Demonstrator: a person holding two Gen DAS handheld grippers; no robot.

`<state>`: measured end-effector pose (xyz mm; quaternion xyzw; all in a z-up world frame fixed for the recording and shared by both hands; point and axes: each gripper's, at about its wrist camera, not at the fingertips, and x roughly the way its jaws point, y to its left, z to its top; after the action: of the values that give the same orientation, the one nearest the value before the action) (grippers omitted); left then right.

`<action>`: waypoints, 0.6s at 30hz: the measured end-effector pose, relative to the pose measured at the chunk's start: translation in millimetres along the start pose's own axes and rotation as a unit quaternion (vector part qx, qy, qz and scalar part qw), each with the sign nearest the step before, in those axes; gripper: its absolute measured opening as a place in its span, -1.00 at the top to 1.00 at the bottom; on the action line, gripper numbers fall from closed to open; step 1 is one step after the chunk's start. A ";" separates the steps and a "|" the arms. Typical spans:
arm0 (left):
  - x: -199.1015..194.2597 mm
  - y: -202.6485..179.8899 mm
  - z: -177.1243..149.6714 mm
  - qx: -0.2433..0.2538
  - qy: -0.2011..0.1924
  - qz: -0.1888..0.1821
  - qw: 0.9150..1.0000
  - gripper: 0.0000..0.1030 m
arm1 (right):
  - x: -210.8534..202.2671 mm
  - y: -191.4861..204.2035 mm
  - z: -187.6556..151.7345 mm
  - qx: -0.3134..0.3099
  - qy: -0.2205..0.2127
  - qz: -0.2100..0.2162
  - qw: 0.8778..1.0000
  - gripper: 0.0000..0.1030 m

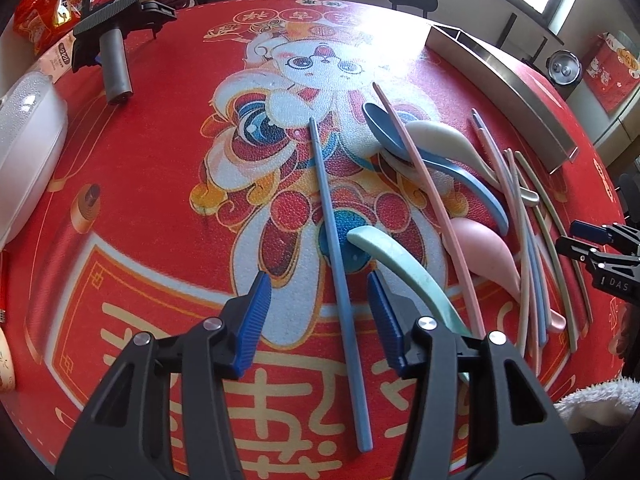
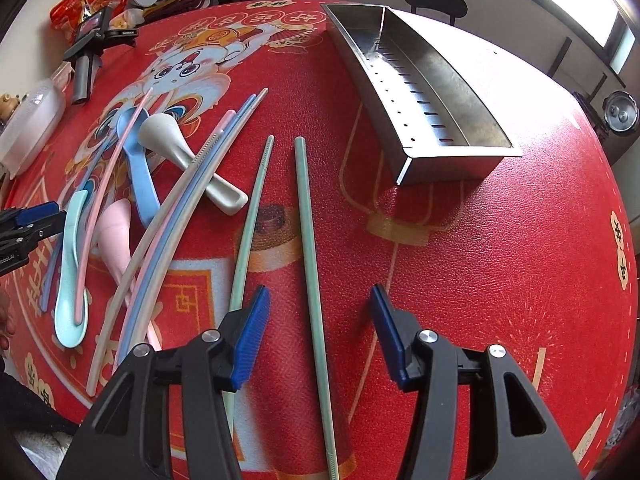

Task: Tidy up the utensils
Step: 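Lower both tools toward the pile of chopsticks and spoons, then close the left tool on a blue chopstick while the right tool grasps a light green chopstick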

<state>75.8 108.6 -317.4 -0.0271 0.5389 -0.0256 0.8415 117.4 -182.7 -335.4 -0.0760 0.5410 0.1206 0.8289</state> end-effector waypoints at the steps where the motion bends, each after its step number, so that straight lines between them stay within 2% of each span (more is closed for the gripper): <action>1: 0.7 -1.1 0.3 0.004 0.001 0.003 1.000 0.00 | -0.1 0.2 -0.2 0.001 0.000 -0.001 1.000 0.02; 5: 2.9 -6.8 1.5 0.020 0.010 0.014 1.000 0.00 | -0.9 1.5 -0.4 0.001 -0.001 -0.002 1.000 0.06; 8: 3.9 -9.7 1.9 0.032 0.013 0.028 0.999 0.04 | -1.6 3.8 0.6 -0.003 -0.002 -0.002 1.000 0.31; 10: 4.1 -9.5 2.6 0.034 0.013 0.035 0.999 0.16 | -1.9 6.7 1.7 -0.010 -0.001 -0.001 1.000 0.44; 12: 3.4 -7.4 3.9 0.032 0.014 0.036 0.999 0.41 | -2.0 8.9 1.8 -0.016 0.000 0.001 1.000 0.65; 15: 2.2 -4.3 3.5 0.034 0.020 0.031 0.999 0.69 | -2.1 11.0 3.0 -0.018 0.006 0.003 1.000 0.87; 18: 0.3 -0.4 0.7 0.026 0.032 0.009 0.999 0.76 | -3.1 9.3 2.1 -0.011 0.013 0.014 1.000 0.88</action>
<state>76.5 108.2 -317.4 0.0006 0.5653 -0.0332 0.8242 115.3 -173.6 -331.6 -0.0791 0.5516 0.1369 0.8190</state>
